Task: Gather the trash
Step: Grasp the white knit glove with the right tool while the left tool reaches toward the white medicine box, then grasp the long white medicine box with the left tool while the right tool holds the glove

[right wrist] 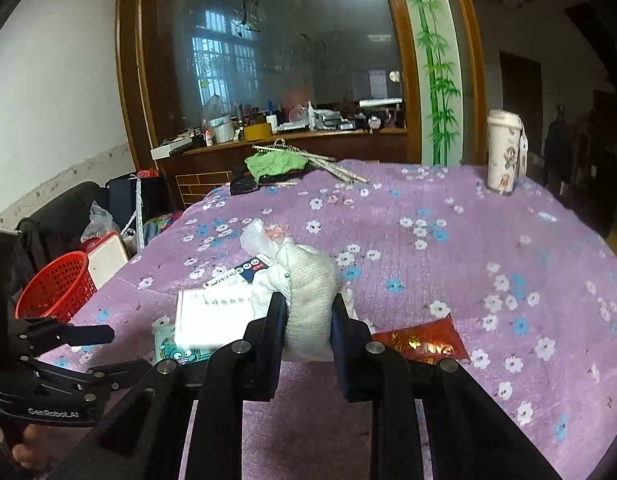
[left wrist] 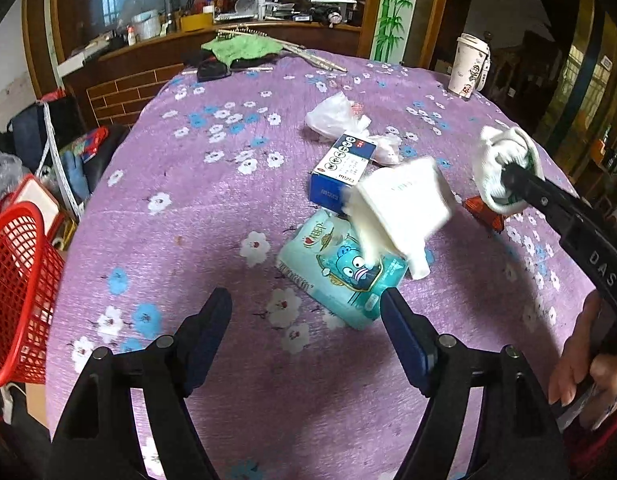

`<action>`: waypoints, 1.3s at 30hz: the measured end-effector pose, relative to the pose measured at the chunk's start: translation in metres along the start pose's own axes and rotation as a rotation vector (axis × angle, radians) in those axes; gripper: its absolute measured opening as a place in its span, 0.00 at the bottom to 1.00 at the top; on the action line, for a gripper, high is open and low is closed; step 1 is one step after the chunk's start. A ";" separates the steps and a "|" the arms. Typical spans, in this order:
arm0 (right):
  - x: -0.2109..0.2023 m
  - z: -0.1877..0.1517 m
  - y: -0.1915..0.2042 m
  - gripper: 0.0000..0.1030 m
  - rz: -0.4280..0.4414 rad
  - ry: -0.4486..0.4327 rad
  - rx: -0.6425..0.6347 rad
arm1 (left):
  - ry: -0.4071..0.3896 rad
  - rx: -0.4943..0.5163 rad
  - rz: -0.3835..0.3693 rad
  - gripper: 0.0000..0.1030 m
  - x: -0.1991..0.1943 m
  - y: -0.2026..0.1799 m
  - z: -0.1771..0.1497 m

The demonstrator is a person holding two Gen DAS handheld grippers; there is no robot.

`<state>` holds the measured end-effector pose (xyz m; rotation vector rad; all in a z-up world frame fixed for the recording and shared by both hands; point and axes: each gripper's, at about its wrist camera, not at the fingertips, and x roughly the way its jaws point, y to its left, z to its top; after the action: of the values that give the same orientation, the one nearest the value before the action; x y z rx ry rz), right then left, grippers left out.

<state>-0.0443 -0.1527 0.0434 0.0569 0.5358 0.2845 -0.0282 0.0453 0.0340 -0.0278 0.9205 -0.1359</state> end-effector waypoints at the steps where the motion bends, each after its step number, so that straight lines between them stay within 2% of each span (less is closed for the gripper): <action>1: 0.000 0.000 -0.003 0.22 0.005 0.002 0.017 | -0.013 -0.006 0.005 0.73 -0.002 -0.001 0.002; 8: -0.007 0.004 -0.022 0.22 -0.005 -0.026 0.108 | -0.072 0.070 0.010 0.73 -0.012 -0.017 0.028; 12: -0.007 0.003 -0.028 0.22 0.004 -0.022 0.132 | 0.021 0.114 -0.055 0.73 0.014 -0.010 0.040; 14: -0.008 0.003 -0.029 0.22 0.009 -0.022 0.136 | 0.085 0.125 -0.050 0.73 0.027 -0.003 0.038; 15: -0.009 0.003 -0.029 0.22 0.011 -0.022 0.137 | 0.083 0.121 -0.042 0.73 0.028 -0.001 0.038; 17: -0.008 0.003 -0.030 0.22 0.017 -0.021 0.142 | 0.047 0.101 -0.037 0.73 0.021 0.002 0.037; 19: -0.008 0.004 -0.032 0.22 0.014 -0.022 0.147 | 0.008 0.102 -0.069 0.73 0.010 -0.001 0.040; 22: -0.010 0.004 -0.041 0.22 -0.044 -0.032 0.177 | -0.062 0.181 -0.083 0.74 -0.010 -0.022 0.046; 25: -0.008 0.004 -0.056 0.22 -0.063 -0.019 0.243 | -0.077 0.315 -0.038 0.90 -0.010 -0.054 0.046; 29: -0.009 0.004 -0.073 0.22 -0.117 -0.020 0.310 | -0.056 0.489 0.031 0.90 0.012 -0.094 0.041; 33: -0.011 0.004 -0.079 0.22 -0.131 -0.029 0.331 | -0.023 0.619 0.097 0.90 0.034 -0.113 0.034; 35: -0.012 0.004 -0.079 0.22 -0.130 -0.028 0.333 | -0.003 0.650 0.135 0.90 0.047 -0.117 0.036; 39: -0.010 0.004 -0.077 0.22 -0.120 -0.019 0.327 | -0.001 0.638 0.134 0.87 0.060 -0.119 0.042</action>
<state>-0.0316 -0.2290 0.0422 0.3424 0.5605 0.0770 0.0283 -0.0821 0.0221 0.6233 0.8422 -0.2994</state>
